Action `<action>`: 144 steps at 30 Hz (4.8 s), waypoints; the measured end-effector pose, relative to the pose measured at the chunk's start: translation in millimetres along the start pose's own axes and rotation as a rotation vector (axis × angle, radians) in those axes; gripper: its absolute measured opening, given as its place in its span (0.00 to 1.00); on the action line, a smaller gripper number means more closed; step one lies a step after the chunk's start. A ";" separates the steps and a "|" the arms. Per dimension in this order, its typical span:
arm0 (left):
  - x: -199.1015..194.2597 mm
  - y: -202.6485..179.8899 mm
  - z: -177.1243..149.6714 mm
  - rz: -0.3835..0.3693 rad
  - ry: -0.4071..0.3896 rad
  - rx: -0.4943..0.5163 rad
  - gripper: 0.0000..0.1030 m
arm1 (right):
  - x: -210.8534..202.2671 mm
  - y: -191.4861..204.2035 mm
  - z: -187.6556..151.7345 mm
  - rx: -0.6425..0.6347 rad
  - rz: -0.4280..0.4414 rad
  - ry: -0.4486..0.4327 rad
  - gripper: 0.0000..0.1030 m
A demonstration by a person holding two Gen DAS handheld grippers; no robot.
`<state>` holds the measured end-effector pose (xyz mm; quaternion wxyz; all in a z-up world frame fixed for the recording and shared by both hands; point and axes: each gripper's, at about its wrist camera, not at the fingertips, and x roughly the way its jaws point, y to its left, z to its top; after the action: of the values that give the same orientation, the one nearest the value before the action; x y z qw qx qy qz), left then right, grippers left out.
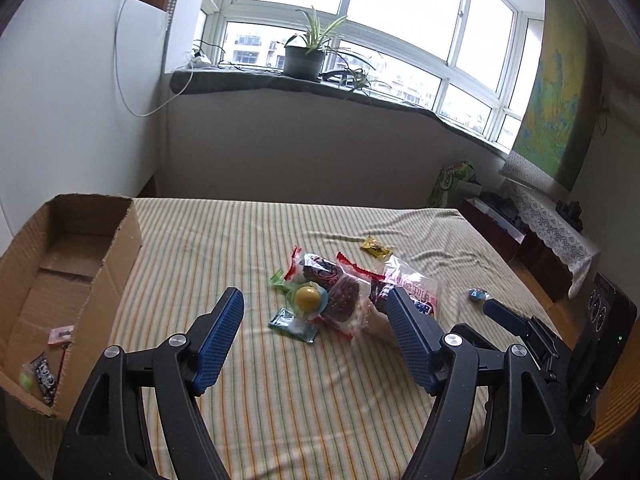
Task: Organize snacks
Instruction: 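Move both tools back from the box toward the snack pile, then grasp the red-wrapped pastry with the left tool while the right tool grasps the blue-wrapped bar, then lift the pastry with the left tool while the right tool lifts the blue bar, then carry the pastry and blue bar into the box and open both tools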
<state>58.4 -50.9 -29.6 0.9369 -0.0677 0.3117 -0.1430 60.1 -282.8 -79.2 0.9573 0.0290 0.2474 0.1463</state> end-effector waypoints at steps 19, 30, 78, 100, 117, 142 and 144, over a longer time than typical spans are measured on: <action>110.8 -18.7 -19.8 -0.169 0.274 0.134 0.76 | 74.1 -19.5 25.1 -0.180 0.226 0.245 0.82; 106.7 -17.8 -14.2 -0.208 0.286 0.148 0.74 | 76.0 -7.7 30.3 -0.285 0.293 0.260 0.47; 106.7 -9.0 17.9 -0.244 0.140 0.032 0.29 | 36.3 -44.0 9.0 -0.113 0.182 0.197 0.28; -9.7 -25.8 20.8 -0.172 -0.138 0.116 0.29 | -47.3 -20.6 46.3 0.011 0.060 -0.058 0.28; -97.3 82.9 21.8 -0.017 -0.305 -0.044 0.29 | -35.4 82.8 63.4 -0.121 0.146 -0.019 0.28; -116.0 226.3 -13.3 0.166 -0.281 -0.264 0.29 | 100.3 307.9 57.6 -0.355 0.521 0.134 0.28; -111.8 230.6 -15.5 0.156 -0.268 -0.271 0.29 | 109.1 309.3 56.3 -0.353 0.521 0.151 0.29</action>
<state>15.6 202.2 -28.6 0.9606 -0.1871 0.2047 -0.0165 96.1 45.9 -41.1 0.8569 -0.0862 0.2726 0.4289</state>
